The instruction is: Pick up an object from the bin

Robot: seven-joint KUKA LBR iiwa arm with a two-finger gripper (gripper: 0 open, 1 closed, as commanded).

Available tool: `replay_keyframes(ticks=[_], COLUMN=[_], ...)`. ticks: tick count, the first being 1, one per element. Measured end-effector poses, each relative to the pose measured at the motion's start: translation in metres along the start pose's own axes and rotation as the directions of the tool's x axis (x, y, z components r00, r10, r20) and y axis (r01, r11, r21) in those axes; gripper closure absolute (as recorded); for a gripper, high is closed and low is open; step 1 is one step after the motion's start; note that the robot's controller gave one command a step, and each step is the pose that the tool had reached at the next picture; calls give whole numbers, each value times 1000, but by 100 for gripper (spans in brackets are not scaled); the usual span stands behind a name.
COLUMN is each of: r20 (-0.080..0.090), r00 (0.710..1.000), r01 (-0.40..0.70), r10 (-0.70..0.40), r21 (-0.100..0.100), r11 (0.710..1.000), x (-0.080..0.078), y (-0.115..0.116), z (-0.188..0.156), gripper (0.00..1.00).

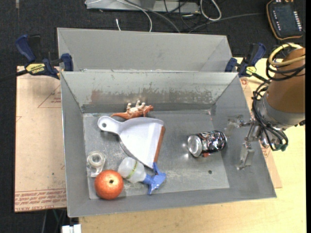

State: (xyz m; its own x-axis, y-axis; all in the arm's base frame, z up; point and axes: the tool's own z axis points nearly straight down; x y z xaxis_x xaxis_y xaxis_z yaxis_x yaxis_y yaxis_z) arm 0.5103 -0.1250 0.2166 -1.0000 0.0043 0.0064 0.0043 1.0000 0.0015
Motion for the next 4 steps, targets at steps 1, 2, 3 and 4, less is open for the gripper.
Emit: replay_keyframes(ticks=[1, 2, 3, 4], r20=[8, 21, 21, 12], r00=[1000, 1000, 1000, 999], r01=[5, -9, 8, -51], r10=[-5, 9, -8, 51], r21=[1, 1, 4, -2], r11=[1000, 1000, 1000, 999], x=[-2, -75, -74, -84], y=[1, -5, -5, 30], z=[-4, 145, 65, 110], gripper=[0, 0, 0, 0])
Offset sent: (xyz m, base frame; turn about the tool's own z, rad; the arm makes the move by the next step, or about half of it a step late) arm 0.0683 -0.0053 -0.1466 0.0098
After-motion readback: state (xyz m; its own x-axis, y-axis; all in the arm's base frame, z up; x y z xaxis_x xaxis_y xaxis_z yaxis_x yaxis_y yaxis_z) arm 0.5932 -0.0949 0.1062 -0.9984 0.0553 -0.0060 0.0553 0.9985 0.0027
